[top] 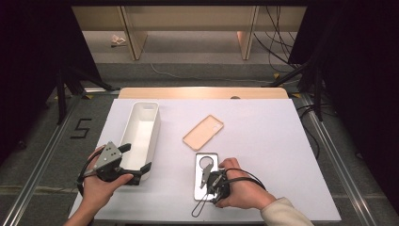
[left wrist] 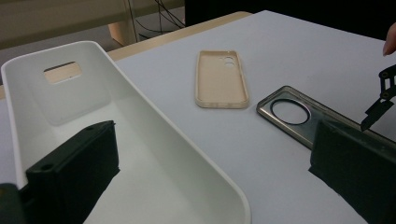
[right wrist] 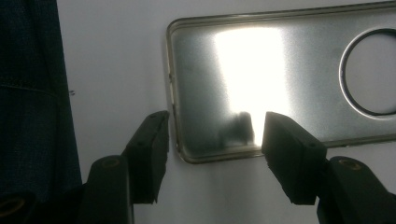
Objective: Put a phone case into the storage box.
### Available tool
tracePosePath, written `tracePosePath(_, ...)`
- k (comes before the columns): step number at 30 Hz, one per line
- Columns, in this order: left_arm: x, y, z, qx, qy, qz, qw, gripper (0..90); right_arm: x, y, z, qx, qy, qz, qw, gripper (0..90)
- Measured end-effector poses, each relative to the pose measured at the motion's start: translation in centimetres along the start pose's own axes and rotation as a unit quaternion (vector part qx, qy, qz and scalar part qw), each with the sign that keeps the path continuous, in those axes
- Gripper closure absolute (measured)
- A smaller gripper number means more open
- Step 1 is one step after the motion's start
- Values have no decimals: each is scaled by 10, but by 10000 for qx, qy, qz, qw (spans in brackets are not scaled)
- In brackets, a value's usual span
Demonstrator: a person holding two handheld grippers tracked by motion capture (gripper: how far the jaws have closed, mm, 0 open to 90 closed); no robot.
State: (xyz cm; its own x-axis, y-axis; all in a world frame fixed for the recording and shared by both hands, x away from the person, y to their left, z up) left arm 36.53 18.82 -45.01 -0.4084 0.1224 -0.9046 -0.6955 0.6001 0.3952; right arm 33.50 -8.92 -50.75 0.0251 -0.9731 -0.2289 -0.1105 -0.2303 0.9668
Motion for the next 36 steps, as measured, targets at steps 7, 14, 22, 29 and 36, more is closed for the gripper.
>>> tracePosePath(7,0,0,0,7,0,-4,10000,5,-7,-4,2,-130,116,201,9996,434)
tracePosePath(14,0,0,0,14,6,-8,10000,6,-15,-8,0,-86,234,309,9992,434)
tracePosePath(22,0,0,0,20,8,-11,10000,5,-19,-12,1,-40,309,420,9986,448)
tracePosePath(29,0,0,0,26,9,-13,10000,6,-22,-13,3,31,455,547,9975,479)
tracePosePath(36,0,0,-1,34,7,-9,10000,6,-24,-14,5,68,565,616,9965,539)
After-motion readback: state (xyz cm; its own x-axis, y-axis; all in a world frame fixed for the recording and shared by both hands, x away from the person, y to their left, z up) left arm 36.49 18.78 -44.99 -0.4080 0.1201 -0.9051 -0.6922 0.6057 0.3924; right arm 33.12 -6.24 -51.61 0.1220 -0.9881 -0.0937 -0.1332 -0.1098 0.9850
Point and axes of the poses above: each handheld gripper's, and its own axes: y roughly backward along the jaws, x roughly out of its underside, z roughly to its left, the point moved 6 cm from there along -y, roughly forward along the jaws, and after that the axes turned 8 degrees about y, right-handed, at the moved point
